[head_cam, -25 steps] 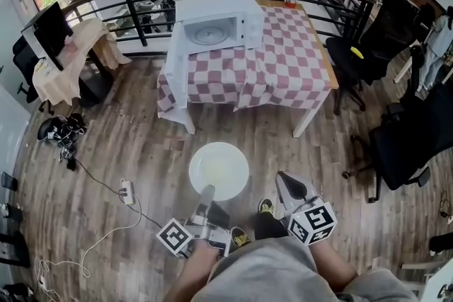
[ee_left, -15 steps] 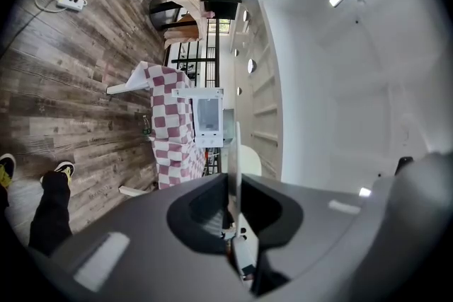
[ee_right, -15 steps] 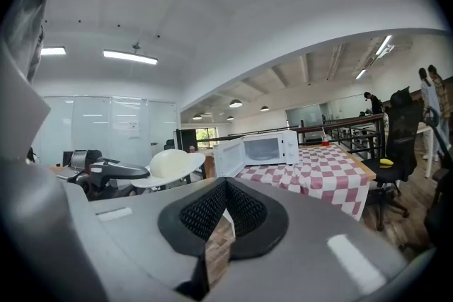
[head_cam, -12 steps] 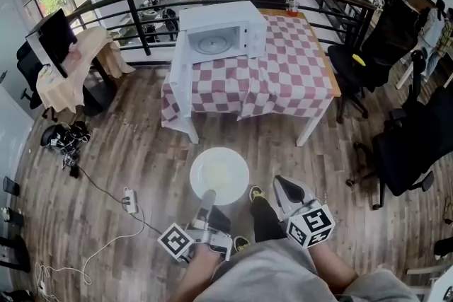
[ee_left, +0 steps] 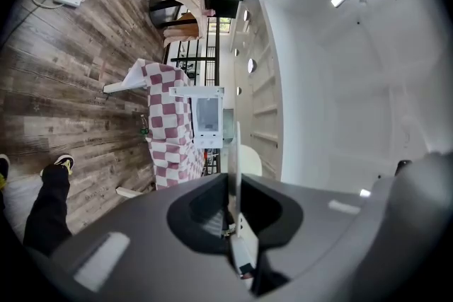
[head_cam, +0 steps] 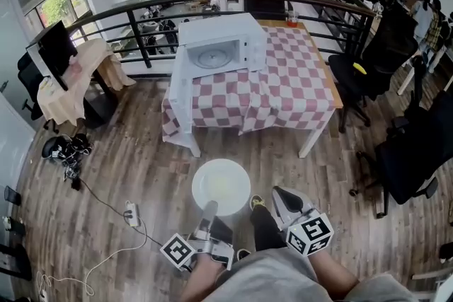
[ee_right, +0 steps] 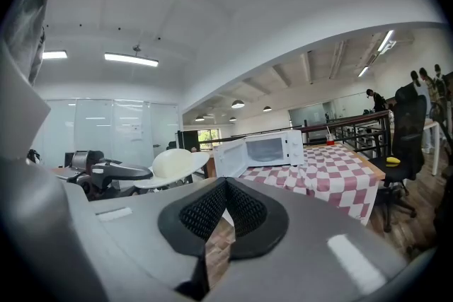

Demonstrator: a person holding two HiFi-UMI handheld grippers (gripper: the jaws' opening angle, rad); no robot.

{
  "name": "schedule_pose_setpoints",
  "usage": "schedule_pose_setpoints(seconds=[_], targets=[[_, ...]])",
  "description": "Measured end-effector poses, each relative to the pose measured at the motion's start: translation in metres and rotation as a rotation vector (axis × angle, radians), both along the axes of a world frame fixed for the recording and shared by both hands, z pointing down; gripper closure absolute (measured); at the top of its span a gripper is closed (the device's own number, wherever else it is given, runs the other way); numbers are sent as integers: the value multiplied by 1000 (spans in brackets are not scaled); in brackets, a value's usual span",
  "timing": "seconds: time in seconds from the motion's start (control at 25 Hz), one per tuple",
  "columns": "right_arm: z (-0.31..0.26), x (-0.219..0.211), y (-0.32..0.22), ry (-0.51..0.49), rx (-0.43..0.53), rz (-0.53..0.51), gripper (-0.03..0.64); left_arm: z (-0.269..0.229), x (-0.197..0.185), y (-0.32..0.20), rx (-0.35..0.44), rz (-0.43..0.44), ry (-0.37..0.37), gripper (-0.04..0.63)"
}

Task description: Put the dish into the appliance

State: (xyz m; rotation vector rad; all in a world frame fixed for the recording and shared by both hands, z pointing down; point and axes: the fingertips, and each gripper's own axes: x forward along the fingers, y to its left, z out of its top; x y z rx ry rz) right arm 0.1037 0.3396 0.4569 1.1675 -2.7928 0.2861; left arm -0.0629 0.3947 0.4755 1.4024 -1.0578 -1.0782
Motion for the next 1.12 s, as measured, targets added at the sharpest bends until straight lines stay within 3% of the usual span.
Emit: schedule_pose_setpoints(seconds=[1.12], targets=[[29, -8, -109, 8, -53, -14, 620, 19, 1, -114, -25, 40, -2, 560]])
